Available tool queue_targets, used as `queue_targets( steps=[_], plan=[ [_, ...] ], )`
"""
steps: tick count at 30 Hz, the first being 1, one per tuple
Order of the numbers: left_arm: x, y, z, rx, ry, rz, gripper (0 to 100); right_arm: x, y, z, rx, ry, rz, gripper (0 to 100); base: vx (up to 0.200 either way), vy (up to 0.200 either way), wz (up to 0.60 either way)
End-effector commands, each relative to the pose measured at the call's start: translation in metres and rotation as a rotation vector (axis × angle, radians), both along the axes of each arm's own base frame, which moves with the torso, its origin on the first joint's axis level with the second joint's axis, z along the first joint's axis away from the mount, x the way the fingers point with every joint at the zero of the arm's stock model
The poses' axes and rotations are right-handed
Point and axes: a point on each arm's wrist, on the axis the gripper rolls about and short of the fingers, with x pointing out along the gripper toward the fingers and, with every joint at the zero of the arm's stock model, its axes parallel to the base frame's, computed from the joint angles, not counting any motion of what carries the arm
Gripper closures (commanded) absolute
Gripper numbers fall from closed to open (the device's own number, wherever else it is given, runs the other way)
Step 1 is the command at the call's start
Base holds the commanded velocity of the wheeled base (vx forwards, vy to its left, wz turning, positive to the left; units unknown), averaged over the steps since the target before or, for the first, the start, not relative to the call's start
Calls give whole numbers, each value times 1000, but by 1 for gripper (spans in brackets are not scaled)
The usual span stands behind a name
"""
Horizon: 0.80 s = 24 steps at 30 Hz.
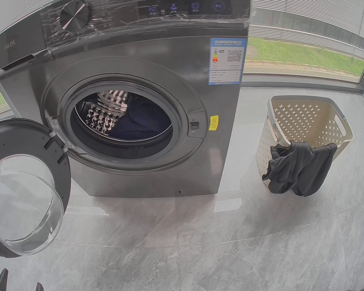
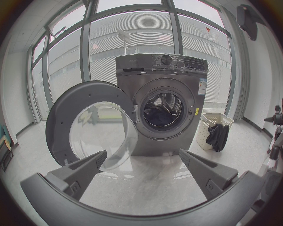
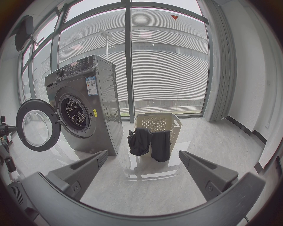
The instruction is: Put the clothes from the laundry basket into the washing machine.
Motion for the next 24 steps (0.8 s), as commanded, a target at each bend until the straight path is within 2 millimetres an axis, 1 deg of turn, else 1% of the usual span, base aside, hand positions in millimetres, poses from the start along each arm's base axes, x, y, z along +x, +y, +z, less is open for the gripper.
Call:
queue_targets(
  steps=[1, 3, 9, 24],
  plan=[
    [-2, -1, -13, -33, 46, -37, 0, 0, 1, -6, -34, 10, 39, 0, 0, -200, 0],
    [-3, -1, -11, -30, 46, -49, 0, 0, 2, -6, -53, 10, 78, 0, 0, -200, 0],
    [-3, -1, -11, -36, 44, -50, 0, 0, 2, -6, -50, 9, 79, 0, 0, -200, 0],
    [-3, -1, -12, -46, 43, -48, 0, 0, 2, -6, -50, 9, 79, 0, 0, 0, 0]
  ],
)
